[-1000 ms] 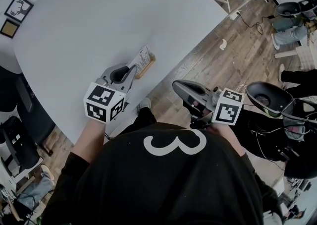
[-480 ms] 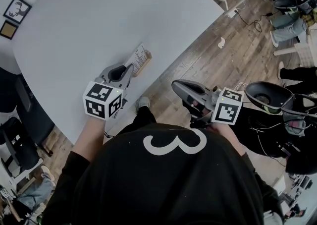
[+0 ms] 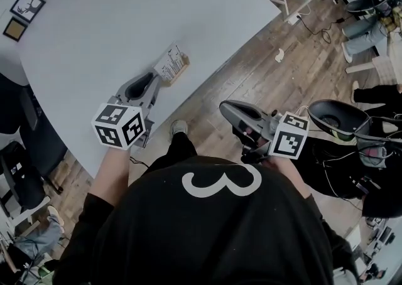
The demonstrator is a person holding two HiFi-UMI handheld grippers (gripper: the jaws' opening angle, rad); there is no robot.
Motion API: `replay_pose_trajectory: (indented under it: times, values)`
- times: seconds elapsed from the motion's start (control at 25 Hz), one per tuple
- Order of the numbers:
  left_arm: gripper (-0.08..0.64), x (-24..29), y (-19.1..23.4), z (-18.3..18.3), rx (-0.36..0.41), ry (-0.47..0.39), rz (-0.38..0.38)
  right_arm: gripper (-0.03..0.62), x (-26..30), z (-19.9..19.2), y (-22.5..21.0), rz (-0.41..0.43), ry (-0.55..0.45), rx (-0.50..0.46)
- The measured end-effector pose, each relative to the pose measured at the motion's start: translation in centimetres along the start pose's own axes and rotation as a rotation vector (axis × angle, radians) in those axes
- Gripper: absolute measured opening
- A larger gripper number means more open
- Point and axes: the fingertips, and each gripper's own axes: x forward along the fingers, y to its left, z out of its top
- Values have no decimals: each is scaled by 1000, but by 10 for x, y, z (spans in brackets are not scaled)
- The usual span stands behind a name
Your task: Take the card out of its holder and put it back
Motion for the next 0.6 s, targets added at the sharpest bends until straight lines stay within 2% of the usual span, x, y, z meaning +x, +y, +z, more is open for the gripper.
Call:
replay_pose_trajectory:
  times: [0.2, 0.4, 0.6]
  values:
    - [66, -30, -15, 0, -56, -43, 0, 11, -16, -10, 16, 26, -5, -34]
    - [64, -67, -67, 0, -123, -102, -95, 11, -36, -25, 42, 69, -5, -79]
    - [64, -102, -134, -1, -140, -162, -207, 11, -63, -42, 67, 111, 4, -138]
